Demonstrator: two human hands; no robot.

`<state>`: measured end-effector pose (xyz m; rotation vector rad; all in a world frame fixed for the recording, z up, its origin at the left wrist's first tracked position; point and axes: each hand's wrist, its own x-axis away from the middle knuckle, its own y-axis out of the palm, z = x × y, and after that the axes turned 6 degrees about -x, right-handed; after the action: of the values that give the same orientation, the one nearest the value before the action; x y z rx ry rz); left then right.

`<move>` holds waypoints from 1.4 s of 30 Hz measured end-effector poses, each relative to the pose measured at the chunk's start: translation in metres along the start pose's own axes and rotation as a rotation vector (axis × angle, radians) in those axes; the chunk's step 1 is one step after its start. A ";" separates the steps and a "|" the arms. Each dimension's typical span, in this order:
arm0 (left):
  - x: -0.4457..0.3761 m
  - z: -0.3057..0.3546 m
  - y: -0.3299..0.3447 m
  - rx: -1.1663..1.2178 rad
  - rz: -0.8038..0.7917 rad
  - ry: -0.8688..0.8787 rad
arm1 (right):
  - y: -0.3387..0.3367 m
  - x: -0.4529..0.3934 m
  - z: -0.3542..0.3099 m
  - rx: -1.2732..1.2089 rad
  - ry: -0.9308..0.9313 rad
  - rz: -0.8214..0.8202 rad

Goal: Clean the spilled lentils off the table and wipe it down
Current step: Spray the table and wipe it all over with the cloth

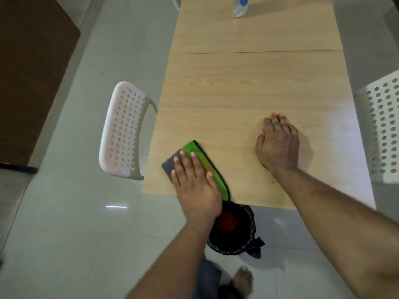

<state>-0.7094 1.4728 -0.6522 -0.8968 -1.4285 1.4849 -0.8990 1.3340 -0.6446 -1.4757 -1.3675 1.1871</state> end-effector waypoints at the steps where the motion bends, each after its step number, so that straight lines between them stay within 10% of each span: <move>1: 0.007 0.013 0.001 0.007 -0.013 0.038 | 0.000 0.000 0.000 -0.001 -0.001 0.004; 9: -0.055 0.067 0.003 -0.041 -0.001 0.432 | 0.002 -0.002 0.009 -0.096 0.011 0.043; 23: -0.181 0.095 -0.013 -0.088 0.001 0.381 | -0.013 -0.013 0.095 -0.112 -0.190 -0.016; 32: -0.160 0.202 -0.004 -0.125 -0.010 0.693 | -0.004 -0.011 0.105 -0.161 -0.046 0.096; 42: -0.036 0.057 -0.008 -0.081 -0.053 0.620 | -0.020 -0.007 0.110 -0.365 -0.006 0.028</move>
<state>-0.7485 1.4183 -0.6414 -1.2264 -1.0408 0.9857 -1.0108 1.3242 -0.6525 -1.7461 -1.6358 0.9943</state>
